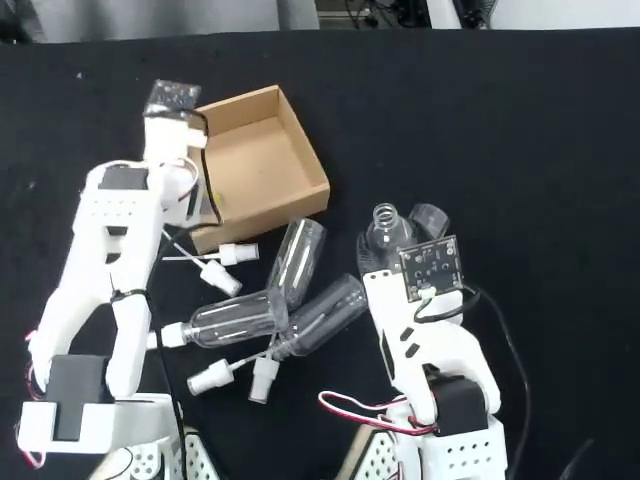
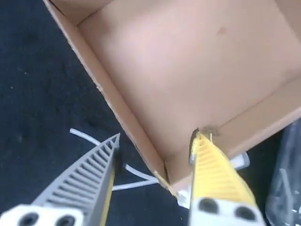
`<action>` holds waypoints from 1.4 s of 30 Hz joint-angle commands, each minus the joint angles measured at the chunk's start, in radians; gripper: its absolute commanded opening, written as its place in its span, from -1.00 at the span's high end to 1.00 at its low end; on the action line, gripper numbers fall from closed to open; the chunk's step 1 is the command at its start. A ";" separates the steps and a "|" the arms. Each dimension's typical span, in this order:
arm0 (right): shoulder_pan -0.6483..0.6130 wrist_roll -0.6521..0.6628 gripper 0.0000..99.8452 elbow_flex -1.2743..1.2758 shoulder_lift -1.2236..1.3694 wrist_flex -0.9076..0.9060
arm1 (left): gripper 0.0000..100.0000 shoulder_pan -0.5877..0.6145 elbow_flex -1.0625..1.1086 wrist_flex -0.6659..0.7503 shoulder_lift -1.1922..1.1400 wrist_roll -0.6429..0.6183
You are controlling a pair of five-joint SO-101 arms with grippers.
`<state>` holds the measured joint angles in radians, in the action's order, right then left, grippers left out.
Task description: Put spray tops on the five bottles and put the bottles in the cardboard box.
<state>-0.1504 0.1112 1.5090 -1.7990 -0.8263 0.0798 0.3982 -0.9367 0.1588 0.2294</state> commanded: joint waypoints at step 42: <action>0.086 0.005 0.87 -0.013 -0.097 0.034 | 0.69 -0.274 -0.269 -0.551 -0.101 0.316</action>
<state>-0.0875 0.1112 1.5090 -1.7990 -0.8263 -0.1703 0.1603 -1.4876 0.1128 0.4994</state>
